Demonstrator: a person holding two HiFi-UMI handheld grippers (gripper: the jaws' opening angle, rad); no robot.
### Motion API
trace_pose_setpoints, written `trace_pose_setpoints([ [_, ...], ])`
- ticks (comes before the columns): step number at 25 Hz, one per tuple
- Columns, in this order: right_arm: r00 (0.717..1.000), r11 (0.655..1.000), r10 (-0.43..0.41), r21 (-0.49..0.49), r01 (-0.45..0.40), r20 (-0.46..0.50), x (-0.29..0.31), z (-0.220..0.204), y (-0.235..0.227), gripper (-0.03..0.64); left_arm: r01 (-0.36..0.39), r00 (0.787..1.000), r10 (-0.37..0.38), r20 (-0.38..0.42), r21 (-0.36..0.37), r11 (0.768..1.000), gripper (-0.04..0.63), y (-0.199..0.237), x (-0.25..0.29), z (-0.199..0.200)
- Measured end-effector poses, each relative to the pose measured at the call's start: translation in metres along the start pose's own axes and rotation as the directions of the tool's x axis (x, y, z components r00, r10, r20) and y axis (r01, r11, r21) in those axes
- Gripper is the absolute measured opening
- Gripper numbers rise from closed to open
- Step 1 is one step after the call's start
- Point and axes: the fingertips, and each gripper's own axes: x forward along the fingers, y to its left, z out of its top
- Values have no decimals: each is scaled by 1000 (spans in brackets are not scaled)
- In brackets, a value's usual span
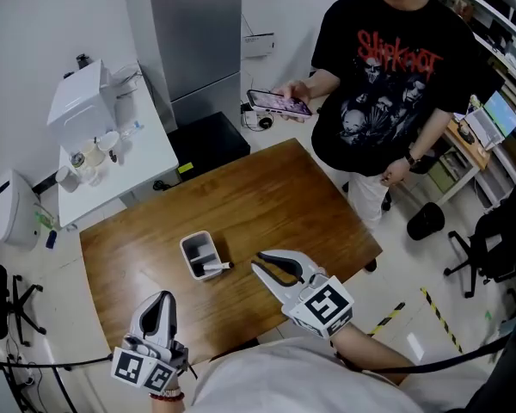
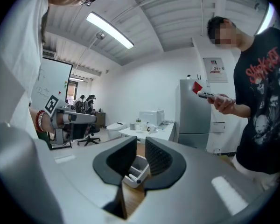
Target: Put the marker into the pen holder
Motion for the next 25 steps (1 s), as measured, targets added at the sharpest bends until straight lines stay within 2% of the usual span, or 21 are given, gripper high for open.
trace_pose_setpoints([
  [5, 998, 999, -19, 25, 20, -52, -12, -17, -22, 40, 12, 1000, -12, 8, 1, 1000, -23, -13, 8, 1],
  [14, 1000, 999, 19, 49, -18, -24, 1, -6, -18, 41, 12, 1000, -12, -6, 17, 1000, -23, -5, 12, 8],
  [21, 1000, 997, 5, 75, -3, -21, -5, -10, -23, 49, 41, 999, -41, -1, 21, 999, -23, -10, 20, 9],
  [25, 999, 994, -14, 104, 20, -52, -5, -26, -25, 52, 52, 999, -52, -7, -14, 999, -23, -6, 22, 0],
])
